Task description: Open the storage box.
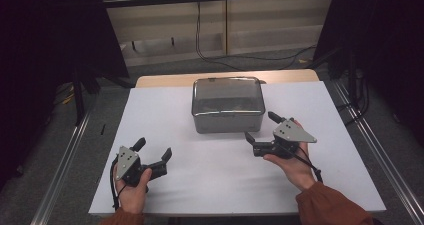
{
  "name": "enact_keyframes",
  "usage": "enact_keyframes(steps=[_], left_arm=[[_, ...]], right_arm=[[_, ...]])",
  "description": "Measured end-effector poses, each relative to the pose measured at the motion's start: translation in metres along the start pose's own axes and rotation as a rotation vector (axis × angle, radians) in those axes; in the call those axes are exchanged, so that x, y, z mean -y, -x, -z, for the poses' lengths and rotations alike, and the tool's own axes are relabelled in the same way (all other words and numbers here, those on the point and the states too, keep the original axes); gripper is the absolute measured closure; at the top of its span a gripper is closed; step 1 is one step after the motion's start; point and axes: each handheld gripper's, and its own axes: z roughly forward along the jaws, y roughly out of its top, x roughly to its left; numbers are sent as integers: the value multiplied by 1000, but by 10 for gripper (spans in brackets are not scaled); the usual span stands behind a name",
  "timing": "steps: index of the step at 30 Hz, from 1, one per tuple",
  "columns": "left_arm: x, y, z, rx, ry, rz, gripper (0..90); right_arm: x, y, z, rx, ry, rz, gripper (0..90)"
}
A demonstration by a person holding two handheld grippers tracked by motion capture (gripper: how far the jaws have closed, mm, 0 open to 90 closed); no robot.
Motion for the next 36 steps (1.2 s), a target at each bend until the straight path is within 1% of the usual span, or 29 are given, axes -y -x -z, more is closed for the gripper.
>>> enact_keyframes(steps=[2,3,5,7,9,12,13,14,15,16,17,18,19,20,21,22,23,24,25,26,28,29,30,31,33,34,35,36], left_arm=[[0,0,0,-1,0,0,31],[0,0,0,2,0,4,31],[0,-1,0,2,0,5,31],[0,-1,0,1,-3,6,31],[0,-1,0,1,2,8,31],[0,-1,0,2,-4,3,31],[0,-1,0,2,-4,3,31],[0,-1,0,2,-8,1,31],[0,-1,0,2,-8,1,31],[0,-1,0,3,-8,0,31],[0,-1,0,3,-8,1,31],[0,-1,0,2,-9,-1,31],[0,-1,0,2,-9,-1,31],[0,-1,0,1,-13,-5,31],[0,-1,0,2,-12,-4,31],[0,-1,0,2,-14,-10,31],[0,-1,0,2,-14,-10,31],[0,-1,0,2,-16,-12,31],[0,-1,0,2,-12,-7,31],[0,-1,0,2,-14,-6,31],[1,-2,0,0,-16,-7,31],[1,-2,0,0,-16,-7,31],[0,-2,0,1,-15,-8,31],[0,-2,0,3,-17,-13,31],[0,-1,0,5,-11,-3,31],[1,-1,0,5,-12,-4,31],[0,-1,0,7,-13,-11,31],[0,-1,0,8,-5,-9,31]], right_arm=[[-2,-1,-2,0,0,7,29],[-5,-2,-6,9,-4,32,22],[-6,-2,-8,13,1,40,22],[-8,-2,-13,13,-10,72,4],[-8,-3,-16,13,-19,99,5],[-9,-6,-22,16,-26,145,14],[-9,-6,-22,16,-26,145,14],[-9,-9,-25,1,-24,191,24],[-9,-9,-25,1,-24,191,24],[-11,-12,-28,-5,-25,247,32],[-11,-12,-28,-5,-25,247,32],[-12,-16,-31,-3,-32,305,54],[-13,-18,-32,-2,-40,331,63],[-13,-18,-32,-2,-40,331,63],[-14,-22,-36,1,-52,372,76],[-14,-23,-37,3,-54,391,82],[-14,-23,-37,3,-54,391,82],[-14,-25,-40,3,-73,423,90],[-14,-25,-40,3,-73,423,90],[-14,-27,-43,11,-91,456,103],[-14,-29,-46,16,-93,497,122],[-14,-29,-46,16,-93,497,122],[-13,-31,-48,20,-98,531,135],[-13,-31,-48,20,-98,531,135],[-12,-34,-50,23,-104,575,153],[-11,-36,-52,30,-104,633,176],[-11,-36,-52,30,-104,633,176],[-10,-38,-53,27,-110,670,197]])
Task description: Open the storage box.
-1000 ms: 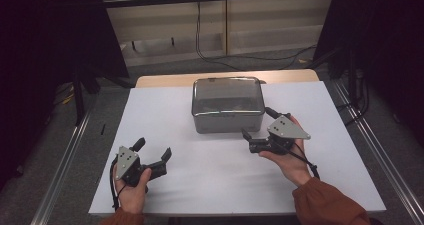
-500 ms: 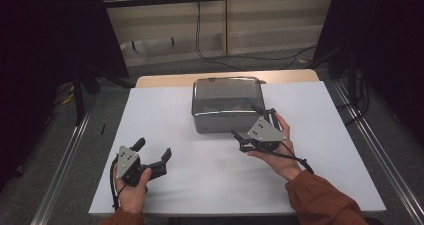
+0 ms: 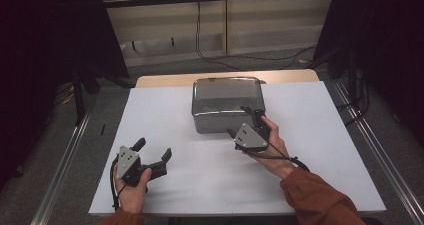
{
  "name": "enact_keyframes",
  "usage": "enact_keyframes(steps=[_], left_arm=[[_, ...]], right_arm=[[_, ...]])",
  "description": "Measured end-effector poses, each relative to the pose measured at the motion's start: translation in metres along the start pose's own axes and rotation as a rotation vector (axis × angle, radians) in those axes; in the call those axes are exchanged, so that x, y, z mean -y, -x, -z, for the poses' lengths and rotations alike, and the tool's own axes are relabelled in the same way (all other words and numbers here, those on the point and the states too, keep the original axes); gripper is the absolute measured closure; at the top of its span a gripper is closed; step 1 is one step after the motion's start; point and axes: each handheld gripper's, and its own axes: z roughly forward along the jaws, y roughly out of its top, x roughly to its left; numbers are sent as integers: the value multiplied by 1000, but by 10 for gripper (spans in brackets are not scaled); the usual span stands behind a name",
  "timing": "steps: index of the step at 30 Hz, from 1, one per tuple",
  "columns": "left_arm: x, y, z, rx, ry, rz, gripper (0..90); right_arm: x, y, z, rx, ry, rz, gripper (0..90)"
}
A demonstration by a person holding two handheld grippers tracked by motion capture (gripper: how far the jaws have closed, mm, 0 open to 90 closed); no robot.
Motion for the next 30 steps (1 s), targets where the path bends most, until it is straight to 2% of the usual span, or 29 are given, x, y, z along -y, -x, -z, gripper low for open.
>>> enact_keyframes(steps=[2,3,4,5,6,8,11,12,14,17,19,21,22,26,30], left_arm=[[0,1,0,3,2,-3,31],[0,1,0,3,2,-3,31],[0,0,0,-2,-7,-5,31],[0,-1,0,-1,-8,-3,31],[0,-1,0,-1,-8,-3,31],[0,0,0,-2,-9,-5,31],[0,0,1,-3,7,3,31],[-1,0,1,-2,4,-8,31],[0,0,1,-4,2,-1,31],[0,0,1,-3,-7,-8,31],[0,0,0,-1,-8,-9,31],[0,0,0,-1,-8,-11,31],[0,0,0,-1,-8,-8,31],[1,0,0,0,-11,-4,31],[1,0,-1,4,-22,-11,31]], right_arm=[[-3,-3,-3,5,-1,87,216],[-3,-3,-3,5,-1,87,216],[-5,-4,-4,13,-4,130,232],[-5,-4,-5,18,-5,152,241],[-5,-4,-5,18,-5,152,241],[-5,-7,-9,26,-15,195,273],[-5,-8,-11,17,-33,203,307],[-5,-9,-12,35,-47,241,327],[-5,-9,-14,27,-64,243,366],[-6,-11,-16,34,-78,274,387],[-6,-12,-18,25,-98,287,444],[-6,-13,-19,26,-102,302,465],[-6,-15,-20,29,-114,312,516],[-6,-18,-23,36,-128,353,568],[-5,-20,-25,33,-139,368,612]])
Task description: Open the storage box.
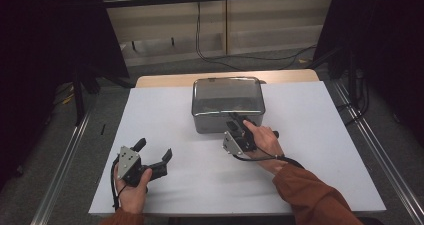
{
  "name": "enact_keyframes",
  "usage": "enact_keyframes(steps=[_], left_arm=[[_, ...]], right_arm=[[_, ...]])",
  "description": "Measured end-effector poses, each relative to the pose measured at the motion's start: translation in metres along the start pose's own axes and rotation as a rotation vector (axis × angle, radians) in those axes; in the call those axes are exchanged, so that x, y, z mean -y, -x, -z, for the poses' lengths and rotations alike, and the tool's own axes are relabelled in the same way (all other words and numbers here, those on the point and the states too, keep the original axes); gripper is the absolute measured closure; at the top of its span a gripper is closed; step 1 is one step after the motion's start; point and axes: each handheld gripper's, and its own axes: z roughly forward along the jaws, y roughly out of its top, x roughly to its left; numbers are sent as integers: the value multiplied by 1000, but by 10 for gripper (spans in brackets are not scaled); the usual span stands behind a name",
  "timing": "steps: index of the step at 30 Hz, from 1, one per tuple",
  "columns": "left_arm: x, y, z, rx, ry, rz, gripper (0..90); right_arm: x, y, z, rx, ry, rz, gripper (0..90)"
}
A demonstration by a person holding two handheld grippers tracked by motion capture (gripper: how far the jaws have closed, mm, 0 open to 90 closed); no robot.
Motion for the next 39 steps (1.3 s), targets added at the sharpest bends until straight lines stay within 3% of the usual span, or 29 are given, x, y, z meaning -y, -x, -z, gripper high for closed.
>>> enact_keyframes(steps=[12,21,26,31,34,39], left_arm=[[1,-1,-2,-2,-29,-10,30],[1,-1,-2,6,-37,-14,30],[0,0,-4,27,-47,-27,38],[-2,-1,-4,69,-56,13,102],[-3,-2,-5,66,-59,-3,97],[-3,-6,-7,110,-78,31,92]], right_arm=[[-3,-5,-2,45,-18,86,688],[-3,-5,-2,63,-15,104,753],[-4,-5,-2,66,-8,115,770],[-3,-3,-2,69,1,118,776],[-3,-2,-2,67,4,113,776],[-2,-2,-1,70,9,103,776]])
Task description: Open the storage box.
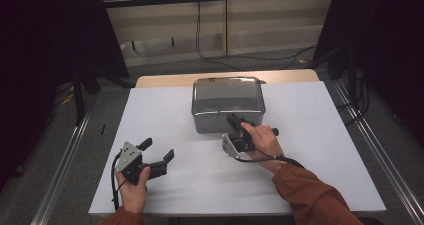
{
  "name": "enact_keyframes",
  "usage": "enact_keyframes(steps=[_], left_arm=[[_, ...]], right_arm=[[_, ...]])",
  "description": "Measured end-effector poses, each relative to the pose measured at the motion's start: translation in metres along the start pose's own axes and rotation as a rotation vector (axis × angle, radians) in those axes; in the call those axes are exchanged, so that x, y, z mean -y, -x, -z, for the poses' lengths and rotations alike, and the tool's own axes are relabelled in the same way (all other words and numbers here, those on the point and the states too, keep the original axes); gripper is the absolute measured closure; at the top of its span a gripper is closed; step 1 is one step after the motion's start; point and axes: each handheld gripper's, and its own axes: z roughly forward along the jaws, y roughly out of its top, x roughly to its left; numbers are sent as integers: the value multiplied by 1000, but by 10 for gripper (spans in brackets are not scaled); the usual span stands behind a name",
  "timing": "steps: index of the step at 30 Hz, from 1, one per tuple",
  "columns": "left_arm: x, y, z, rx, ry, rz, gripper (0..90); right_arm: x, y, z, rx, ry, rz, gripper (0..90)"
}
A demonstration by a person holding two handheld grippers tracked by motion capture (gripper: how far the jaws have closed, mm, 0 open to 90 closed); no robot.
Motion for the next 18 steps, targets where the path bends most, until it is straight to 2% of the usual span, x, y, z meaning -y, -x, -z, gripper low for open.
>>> enact_keyframes(steps=[1,4,5,7,10,18], left_arm=[[0,0,0,6,0,4,92],[-2,1,1,-1,13,-24,82],[-4,2,0,2,34,-16,59],[-5,2,0,-3,32,-27,53],[-8,2,-9,-13,41,-56,44],[-16,3,-29,-17,46,-81,38]], right_arm=[[0,0,0,0,0,0,776],[1,1,0,5,6,-4,777],[1,1,0,6,6,-3,777],[1,1,0,6,6,-4,777],[1,1,0,4,6,4,779],[0,8,0,9,12,-2,783]])
